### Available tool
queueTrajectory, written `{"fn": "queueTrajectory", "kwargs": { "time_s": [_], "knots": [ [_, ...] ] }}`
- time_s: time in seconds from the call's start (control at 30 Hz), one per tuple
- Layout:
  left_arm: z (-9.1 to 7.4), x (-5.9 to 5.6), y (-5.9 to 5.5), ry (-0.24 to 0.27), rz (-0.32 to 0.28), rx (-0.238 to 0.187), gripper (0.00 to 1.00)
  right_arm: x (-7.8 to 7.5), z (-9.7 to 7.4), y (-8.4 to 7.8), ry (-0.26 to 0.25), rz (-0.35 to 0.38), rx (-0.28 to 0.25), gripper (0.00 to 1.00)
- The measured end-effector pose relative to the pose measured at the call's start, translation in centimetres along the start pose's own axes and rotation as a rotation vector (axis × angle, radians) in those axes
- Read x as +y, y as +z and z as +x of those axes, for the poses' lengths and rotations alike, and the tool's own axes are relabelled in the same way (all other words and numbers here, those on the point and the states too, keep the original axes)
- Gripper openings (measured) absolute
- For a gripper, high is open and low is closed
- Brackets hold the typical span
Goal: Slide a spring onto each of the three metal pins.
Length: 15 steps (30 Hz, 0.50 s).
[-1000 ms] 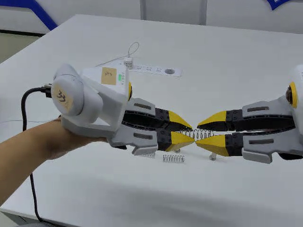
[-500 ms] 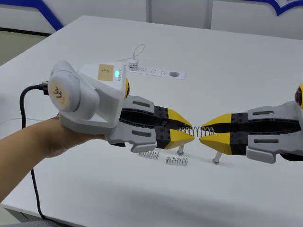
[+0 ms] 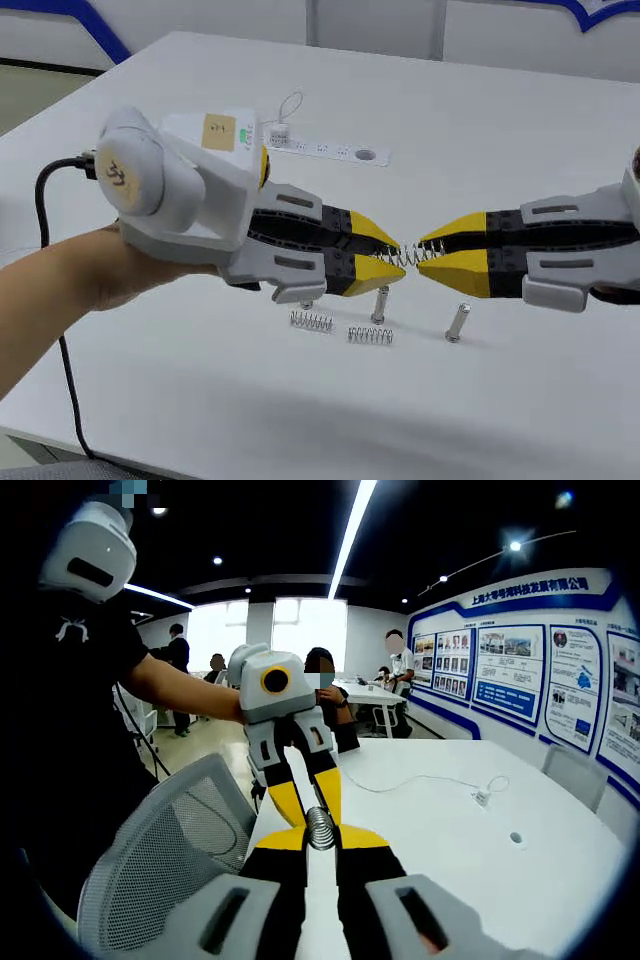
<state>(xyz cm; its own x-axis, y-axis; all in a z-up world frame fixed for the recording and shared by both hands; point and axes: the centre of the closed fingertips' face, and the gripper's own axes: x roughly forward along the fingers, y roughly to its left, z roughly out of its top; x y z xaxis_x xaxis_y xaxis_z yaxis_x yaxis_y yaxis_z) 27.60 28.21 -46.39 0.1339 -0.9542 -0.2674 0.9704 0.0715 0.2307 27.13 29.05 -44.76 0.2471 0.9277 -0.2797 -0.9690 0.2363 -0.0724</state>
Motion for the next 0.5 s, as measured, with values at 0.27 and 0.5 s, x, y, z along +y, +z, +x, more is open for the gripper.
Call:
{"fn": "queueTrajectory", "kwargs": {
  "time_s": [0.27,0.5],
  "knots": [
    [0.2,0.5,0.3,0.014,0.023,0.012,0.09,-0.2,0.3,1.5,-0.002,0.005,-0.053,0.1],
    [0.8,0.3,0.4,0.016,0.013,0.01,0.09,0.1,0.5,2.3,-0.01,0.009,-0.073,0.1]
  ]
}}
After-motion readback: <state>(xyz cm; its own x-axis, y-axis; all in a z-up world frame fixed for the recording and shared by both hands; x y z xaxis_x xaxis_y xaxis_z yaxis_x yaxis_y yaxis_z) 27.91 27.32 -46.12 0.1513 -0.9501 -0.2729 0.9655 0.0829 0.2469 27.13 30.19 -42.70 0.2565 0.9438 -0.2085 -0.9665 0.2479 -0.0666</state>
